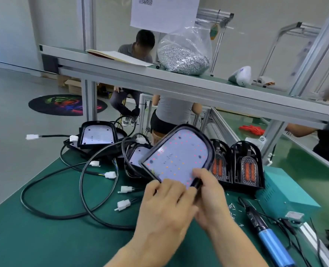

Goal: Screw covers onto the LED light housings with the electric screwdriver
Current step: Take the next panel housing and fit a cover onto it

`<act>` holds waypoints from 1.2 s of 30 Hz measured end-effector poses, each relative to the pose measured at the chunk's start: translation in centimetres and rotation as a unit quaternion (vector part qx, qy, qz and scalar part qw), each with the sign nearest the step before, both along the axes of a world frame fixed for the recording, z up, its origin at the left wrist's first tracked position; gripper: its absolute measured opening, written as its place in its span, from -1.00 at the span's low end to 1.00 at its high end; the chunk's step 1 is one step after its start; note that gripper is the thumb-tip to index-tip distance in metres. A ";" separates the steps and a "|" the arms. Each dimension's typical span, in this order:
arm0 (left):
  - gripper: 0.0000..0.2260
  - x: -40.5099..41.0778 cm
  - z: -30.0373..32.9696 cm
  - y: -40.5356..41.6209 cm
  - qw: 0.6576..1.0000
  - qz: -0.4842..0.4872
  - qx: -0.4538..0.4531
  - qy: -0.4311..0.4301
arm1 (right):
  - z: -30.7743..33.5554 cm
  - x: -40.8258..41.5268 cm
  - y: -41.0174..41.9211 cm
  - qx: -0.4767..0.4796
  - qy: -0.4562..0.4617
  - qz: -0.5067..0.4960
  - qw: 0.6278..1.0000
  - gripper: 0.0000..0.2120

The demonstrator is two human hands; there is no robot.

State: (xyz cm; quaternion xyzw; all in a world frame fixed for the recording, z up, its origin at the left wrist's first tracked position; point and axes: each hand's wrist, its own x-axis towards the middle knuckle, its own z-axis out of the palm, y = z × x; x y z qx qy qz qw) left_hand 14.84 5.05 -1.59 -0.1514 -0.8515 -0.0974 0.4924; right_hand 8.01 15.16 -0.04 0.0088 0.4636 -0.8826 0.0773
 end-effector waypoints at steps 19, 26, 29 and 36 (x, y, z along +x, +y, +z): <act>-0.79 1.5 -6.3 -7.6 0.742 -0.176 0.525 -0.378 | -3.1 2.0 6.1 0.299 0.011 0.232 0.926 -0.85; -0.61 0.8 -6.4 -6.2 0.624 -0.182 0.586 -0.484 | -6.2 3.6 4.9 0.491 0.100 0.296 0.813 -0.73; -0.67 -0.1 -7.1 -5.9 0.627 -0.094 0.613 -0.472 | -6.5 3.2 4.3 0.518 0.120 0.275 0.801 -0.86; -0.70 -0.8 -8.1 -5.3 0.629 -0.074 0.663 -0.400 | -6.2 0.5 5.1 0.554 0.134 0.131 0.811 -0.74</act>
